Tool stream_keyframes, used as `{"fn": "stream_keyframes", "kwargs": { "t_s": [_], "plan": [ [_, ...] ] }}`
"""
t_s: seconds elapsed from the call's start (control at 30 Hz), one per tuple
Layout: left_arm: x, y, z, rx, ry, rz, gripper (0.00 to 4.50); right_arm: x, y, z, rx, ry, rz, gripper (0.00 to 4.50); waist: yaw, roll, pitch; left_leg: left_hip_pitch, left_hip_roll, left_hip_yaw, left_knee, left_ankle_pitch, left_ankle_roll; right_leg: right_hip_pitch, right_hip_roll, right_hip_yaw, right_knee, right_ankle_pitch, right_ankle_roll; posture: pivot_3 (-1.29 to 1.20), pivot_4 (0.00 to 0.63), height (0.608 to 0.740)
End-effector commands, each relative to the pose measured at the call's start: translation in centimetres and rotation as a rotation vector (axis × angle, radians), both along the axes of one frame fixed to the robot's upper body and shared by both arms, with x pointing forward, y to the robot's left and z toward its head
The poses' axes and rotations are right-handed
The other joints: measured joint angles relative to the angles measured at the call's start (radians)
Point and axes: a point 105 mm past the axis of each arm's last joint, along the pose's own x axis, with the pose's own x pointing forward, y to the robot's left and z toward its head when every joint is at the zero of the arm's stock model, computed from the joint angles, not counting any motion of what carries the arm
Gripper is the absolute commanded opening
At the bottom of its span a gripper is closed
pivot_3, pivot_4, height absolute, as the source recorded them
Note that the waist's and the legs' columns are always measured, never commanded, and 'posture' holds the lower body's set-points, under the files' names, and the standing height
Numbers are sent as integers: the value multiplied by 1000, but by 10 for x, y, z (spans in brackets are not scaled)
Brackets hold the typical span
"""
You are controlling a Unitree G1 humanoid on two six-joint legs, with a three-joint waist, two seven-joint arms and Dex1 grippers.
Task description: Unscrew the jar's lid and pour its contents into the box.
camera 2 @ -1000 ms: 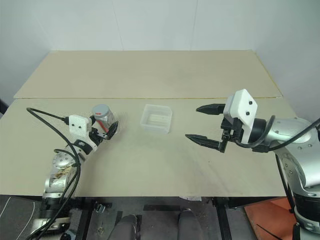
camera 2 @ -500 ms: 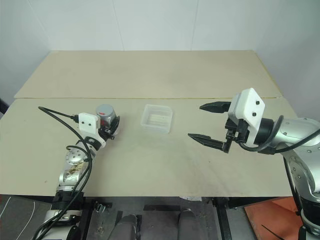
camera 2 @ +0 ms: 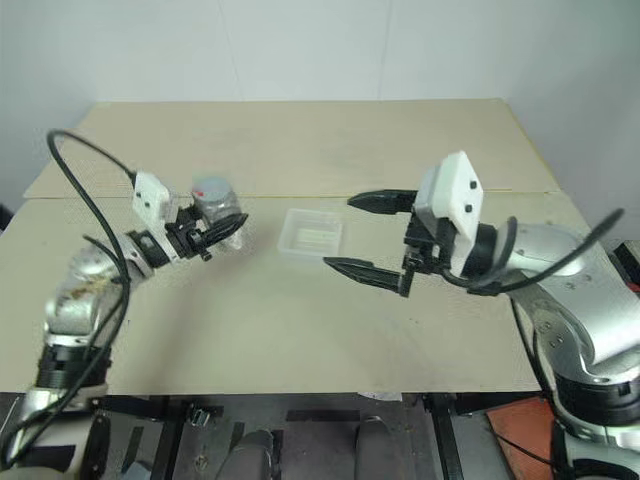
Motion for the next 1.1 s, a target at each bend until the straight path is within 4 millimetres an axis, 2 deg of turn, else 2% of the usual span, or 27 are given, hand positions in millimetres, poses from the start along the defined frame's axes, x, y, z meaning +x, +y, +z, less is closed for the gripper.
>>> {"fn": "stream_keyframes", "kwargs": {
  "t_s": [0.03, 0.13, 0.4, 0.57, 0.8, 0.9, 0.97, 1.03, 1.1],
  "plan": [
    [-13, -22, 15, 11, 9, -245, 1948, 11, 11, 14, 57, -5, -24, 4500, 1, 0, 0, 0, 0, 0, 0, 0, 0, 0, 0, 0, 0, 0, 0, 0, 150, 740],
    [-13, -35, 17, 60, 1, -377, 1948, 18, 26, 21, 83, -2, -17, 4500, 0, 0, 0, 0, 0, 0, 0, 0, 0, -1, 0, 0, 1, 0, 0, 0, 150, 740],
    [-6, -69, 25, 76, -40, -556, 1948, 37, 59, 30, 117, 48, -46, 4500, -19, 0, 0, -2, 0, -1, 0, 0, -1, -2, 0, 0, 2, 0, 0, 0, 150, 740],
    [-6, -77, 29, 68, -59, -593, 1948, 41, 65, 27, 100, 52, -63, 4500, -24, 0, 0, -3, 0, -1, 0, 0, -1, -4, 0, -1, 4, 0, 0, 0, 150, 740],
    [-6, -77, 30, 71, -66, -597, 1948, 43, 65, 22, 67, 70, -77, 4500, -24, 0, 0, -3, 0, -1, 0, 0, 0, -4, 0, -1, 4, 0, 0, 0, 150, 740],
    [-8, -76, 30, 78, -71, -603, 1948, 42, 65, 20, 61, 78, -66, 3882, -23, 0, 0, -3, 0, -1, 0, 0, 0, -4, 0, -1, 4, 0, 0, 0, 150, 740],
    [-9, -77, 31, 86, -73, -617, 1948, 41, 66, 19, 60, 80, -52, 3230, -24, 0, 0, -3, 0, -1, 0, 0, 0, -4, 0, -1, 4, 0, 0, 0, 150, 740],
    [-11, -78, 32, 103, -81, -640, 1948, 42, 67, 19, 59, 80, -32, 2772, -24, 0, 0, -3, 0, -2, 0, 0, 0, -4, 0, -1, 4, 0, 0, 0, 150, 740],
    [-15, -78, 36, 101, -82, -666, 1948, 44, 67, 20, 62, 66, 3, 2771, -24, 0, 0, -3, 0, -1, 0, 0, 0, -4, 0, -1, 4, 0, 0, 0, 150, 740]
  ]
}}
